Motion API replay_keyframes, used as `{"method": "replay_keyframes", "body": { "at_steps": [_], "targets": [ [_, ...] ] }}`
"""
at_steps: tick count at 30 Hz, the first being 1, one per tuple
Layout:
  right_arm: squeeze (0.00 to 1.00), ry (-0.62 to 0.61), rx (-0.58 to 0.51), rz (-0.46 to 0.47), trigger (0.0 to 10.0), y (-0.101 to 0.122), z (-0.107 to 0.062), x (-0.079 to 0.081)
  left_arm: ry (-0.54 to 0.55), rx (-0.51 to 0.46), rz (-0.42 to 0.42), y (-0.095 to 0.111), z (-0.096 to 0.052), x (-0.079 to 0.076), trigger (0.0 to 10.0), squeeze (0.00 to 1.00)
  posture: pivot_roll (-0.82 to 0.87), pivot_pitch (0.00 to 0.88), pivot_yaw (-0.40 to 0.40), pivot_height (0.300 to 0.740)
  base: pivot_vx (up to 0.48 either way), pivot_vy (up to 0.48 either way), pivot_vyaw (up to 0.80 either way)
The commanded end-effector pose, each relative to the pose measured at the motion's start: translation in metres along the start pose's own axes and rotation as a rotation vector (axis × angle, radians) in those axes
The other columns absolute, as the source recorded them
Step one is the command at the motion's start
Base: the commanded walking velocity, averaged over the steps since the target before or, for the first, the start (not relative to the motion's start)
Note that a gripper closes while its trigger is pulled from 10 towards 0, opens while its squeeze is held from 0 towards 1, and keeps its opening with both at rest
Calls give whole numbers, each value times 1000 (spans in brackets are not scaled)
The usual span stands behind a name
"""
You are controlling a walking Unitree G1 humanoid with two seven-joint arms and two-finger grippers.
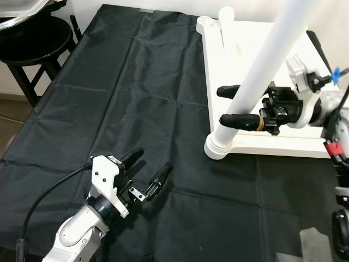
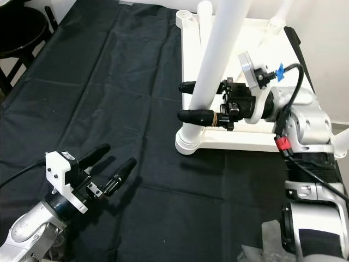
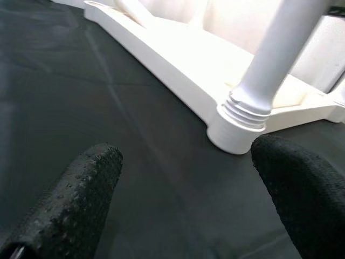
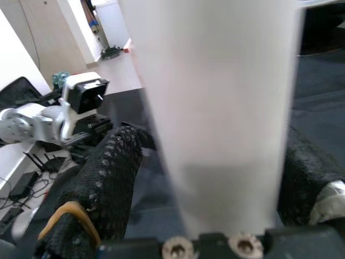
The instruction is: Building children table
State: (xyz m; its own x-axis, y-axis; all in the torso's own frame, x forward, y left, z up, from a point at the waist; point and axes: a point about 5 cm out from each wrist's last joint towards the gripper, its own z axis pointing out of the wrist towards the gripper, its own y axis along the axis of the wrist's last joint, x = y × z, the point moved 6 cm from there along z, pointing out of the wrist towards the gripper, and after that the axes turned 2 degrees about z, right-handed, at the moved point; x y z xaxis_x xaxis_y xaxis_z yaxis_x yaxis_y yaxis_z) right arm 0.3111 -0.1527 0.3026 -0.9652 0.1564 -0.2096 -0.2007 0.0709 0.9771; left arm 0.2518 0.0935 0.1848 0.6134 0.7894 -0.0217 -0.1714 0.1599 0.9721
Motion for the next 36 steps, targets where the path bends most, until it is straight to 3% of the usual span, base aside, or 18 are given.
{"method": "replay_keyframes", "body": {
  "at_steps": [1, 4, 6, 7, 8, 15, 16, 17, 21, 22, 23, 28, 29, 32, 33, 34, 35, 36],
  "targets": [
    [0, 4, -33, -28, 0, 14, -6, 7, -3, 19, -17, -6, -2, -1, 10000, 0, 12, 269, -53, 740, 0, 0, 0],
    [0, 14, -40, -31, 0, 19, -8, 10, -3, 20, -18, -6, -2, -1, 10000, 0, 8, 266, -55, 740, 0, 0, 0],
    [0, 22, -46, -35, 1176, 22, -10, 12, -3, 20, -18, -6, -2, -1, 10000, 0, 7, 265, -57, 740, 0, 0, 0],
    [0, 11, -49, -46, 5490, 25, -10, 12, -2, 19, -18, -6, -2, 0, 10000, 0, 7, 265, -58, 740, 0, 0, 0],
    [0, -22, -55, -64, 0, 27, -10, 6, -1, 19, -18, -6, -2, 0, 10000, 0, 9, 261, -59, 740, 0, 0, 0],
    [0, -79, -62, -81, 0, 28, -11, 0, -1, 19, -16, -7, -2, 0, 10000, 0, 11, 260, -60, 740, 0, 0, 0],
    [0, -103, -60, -88, 10000, 29, -11, -3, 0, 19, -16, -7, -2, 0, 10000, 0, 9, 258, -60, 740, 0, 0, 0],
    [0, -111, -56, -87, 0, 30, -14, -3, 0, 19, -16, -7, -2, 0, 10000, 0, 9, 258, -60, 740, 0, 0, 0],
    [0, -122, -44, -98, 0, 30, -17, -4, 0, 18, -17, -7, -2, 0, 10000, 0, 7, 258, -63, 740, 0, 0, 0],
    [0, -180, -50, -100, 2980, 32, -21, -11, 0, 18, -17, -7, -2, 0, 10000, 0, 6, 257, -63, 740, 0, 0, 0],
    [0, -190, -55, -97, 0, 33, -27, -11, 0, 17, -18, -7, -2, -1, 10000, 0, 8, 257, -64, 740, 0, 0, 0],
    [0, -243, -81, -106, 0, 40, -34, -17, 1, 17, -18, -7, -2, -1, 10000, 0, 8, 253, -64, 740, 0, 0, 0],
    [0, -310, -144, -138, 10000, 54, -44, -23, 1, 18, -18, -8, -2, 0, 10000, 0, 6, 245, -60, 740, 0, 0, 0],
    [0, -437, -404, -160, 10000, 97, -67, -36, 1, 21, -19, -10, -2, 1, 10000, 0, 7, 233, -56, 740, 0, 0, 0],
    [0, -452, -529, -161, 0, 115, -76, -36, 0, 23, -18, -11, -1, 1, 10000, 0, 8, 226, -53, 740, 0, 0, 0],
    [0, -452, -529, -161, 0, 115, -76, -36, 0, 23, -18, -11, -1, 1, 10000, 0, 8, 226, -53, 740, 0, 0, 0],
    [0, -461, -663, -151, 4941, 130, -83, -34, 0, 25, -18, -13, -1, 3, 10000, 0, 9, 216, -51, 740, 0, 0, 0],
    [0, -463, -705, -141, 4941, 134, -85, -33, 1, 26, -18, -13, -1, 3, 10000, 0, 9, 214, -51, 740, 0, 0, 0]
  ]
}}
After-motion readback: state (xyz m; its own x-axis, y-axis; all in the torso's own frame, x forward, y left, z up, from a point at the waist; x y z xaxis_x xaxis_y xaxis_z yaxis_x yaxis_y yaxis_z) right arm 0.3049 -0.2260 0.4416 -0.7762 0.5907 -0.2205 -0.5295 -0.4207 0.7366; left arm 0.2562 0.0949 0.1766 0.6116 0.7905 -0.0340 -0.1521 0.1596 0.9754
